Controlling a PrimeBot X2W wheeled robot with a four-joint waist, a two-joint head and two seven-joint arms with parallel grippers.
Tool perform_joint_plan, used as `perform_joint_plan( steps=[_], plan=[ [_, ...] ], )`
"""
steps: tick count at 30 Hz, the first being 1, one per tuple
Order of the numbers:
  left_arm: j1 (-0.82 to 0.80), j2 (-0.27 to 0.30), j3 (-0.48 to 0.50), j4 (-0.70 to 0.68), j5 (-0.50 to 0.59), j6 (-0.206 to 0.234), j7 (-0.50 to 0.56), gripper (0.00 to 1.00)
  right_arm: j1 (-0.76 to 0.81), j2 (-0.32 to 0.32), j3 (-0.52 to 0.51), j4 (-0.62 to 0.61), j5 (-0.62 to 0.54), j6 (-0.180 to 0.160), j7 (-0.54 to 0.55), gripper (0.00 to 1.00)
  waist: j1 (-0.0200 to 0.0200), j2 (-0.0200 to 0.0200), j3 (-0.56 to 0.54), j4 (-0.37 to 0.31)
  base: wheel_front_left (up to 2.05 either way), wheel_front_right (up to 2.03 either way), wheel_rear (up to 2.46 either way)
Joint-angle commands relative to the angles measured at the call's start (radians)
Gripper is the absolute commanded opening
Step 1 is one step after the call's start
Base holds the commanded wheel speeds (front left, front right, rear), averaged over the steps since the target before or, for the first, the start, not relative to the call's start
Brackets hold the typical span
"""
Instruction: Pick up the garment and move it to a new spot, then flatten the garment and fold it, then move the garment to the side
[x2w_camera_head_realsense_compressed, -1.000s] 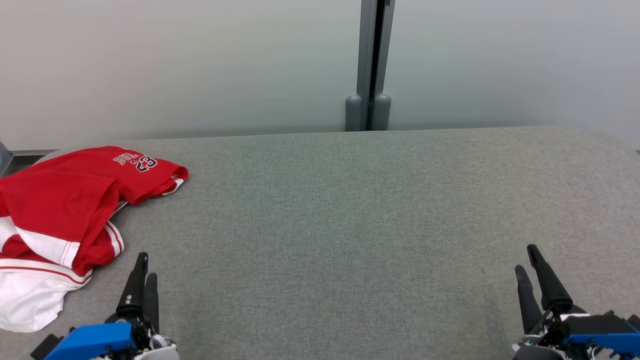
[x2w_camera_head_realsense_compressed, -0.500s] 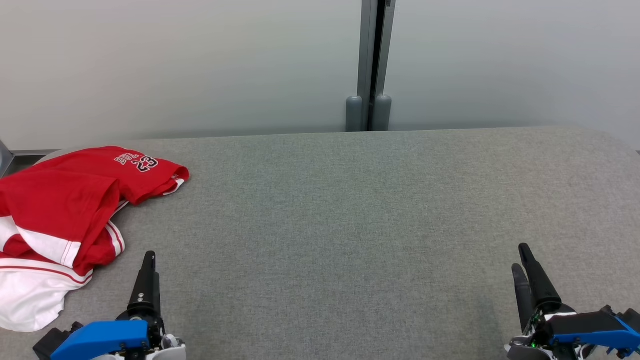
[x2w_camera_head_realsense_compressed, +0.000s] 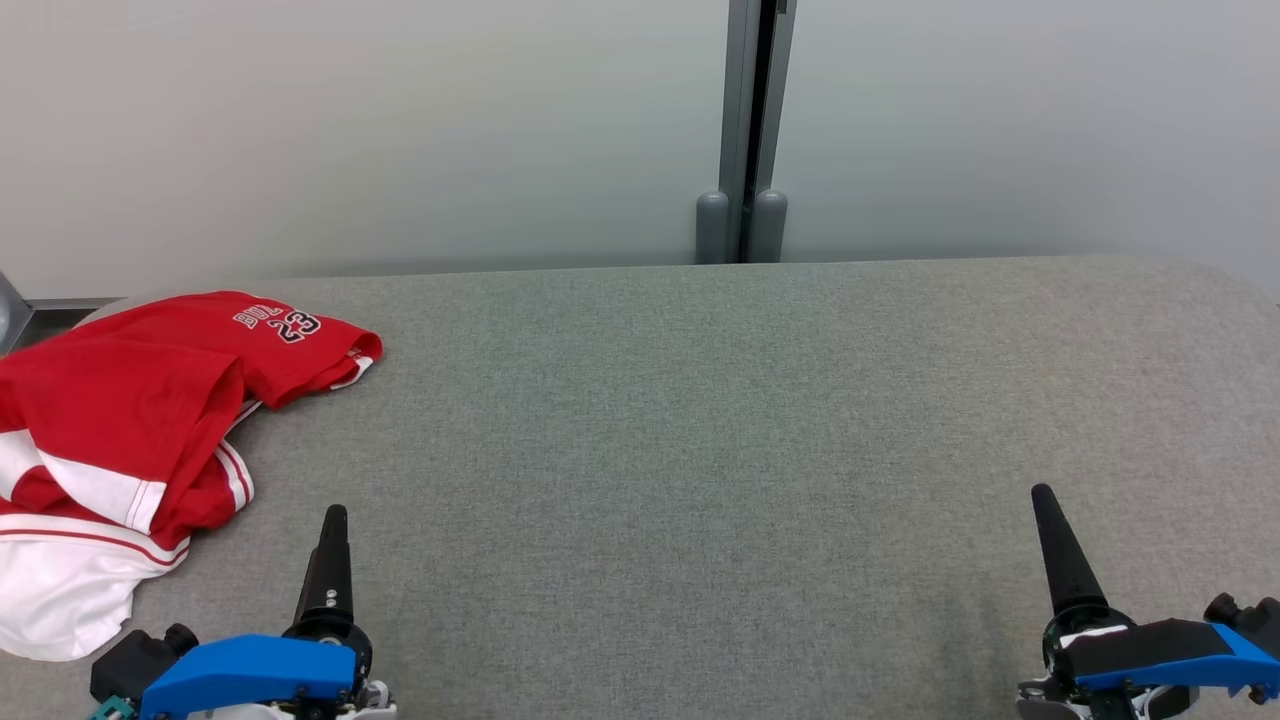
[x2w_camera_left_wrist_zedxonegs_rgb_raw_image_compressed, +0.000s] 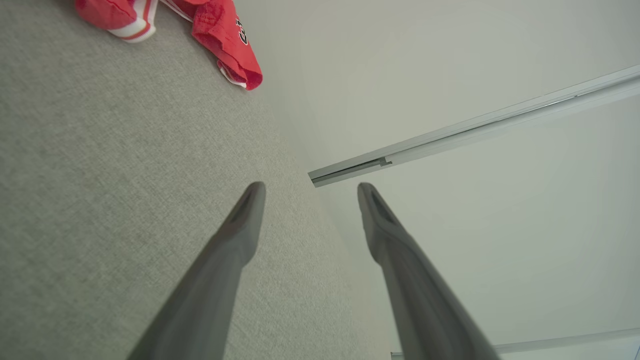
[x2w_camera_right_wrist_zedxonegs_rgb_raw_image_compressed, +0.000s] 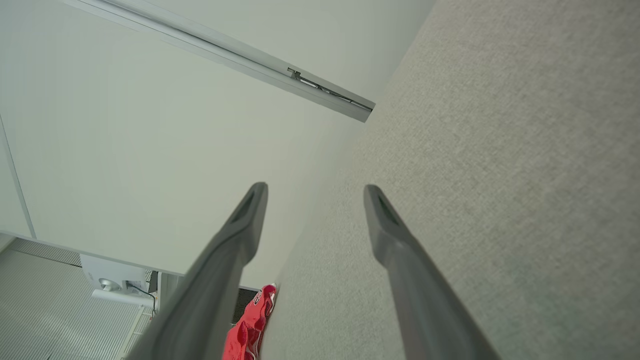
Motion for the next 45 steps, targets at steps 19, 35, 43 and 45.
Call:
perform_joint_plan(
  steps=[19,35,43,45],
  plan=[
    [0.001,0.04,-0.069,-0.039,0.286,0.044,-0.074,1.0,0.011,-0.007,-0.001,-0.035,-0.384,0.003,-0.074,1.0,0.0,0.0,-0.001,0.007,0.0,0.0,0.0],
    [0.004,0.065,-0.122,-0.04,0.464,0.074,-0.119,1.0,0.022,-0.008,-0.007,-0.075,-0.609,0.003,-0.098,1.0,0.0,0.0,0.003,0.012,0.0,0.0,0.0],
    [0.006,0.083,-0.159,-0.043,0.555,0.084,-0.14,1.0,0.028,-0.009,-0.003,-0.086,-0.696,0.003,-0.103,1.0,0.0,0.0,0.002,0.012,0.0,0.0,0.0],
    [0.005,0.087,-0.169,-0.043,0.577,0.087,-0.145,1.0,0.028,-0.009,-0.001,-0.087,-0.718,0.003,-0.103,1.0,0.0,0.0,0.001,0.012,0.0,0.0,0.0]
  ],
)
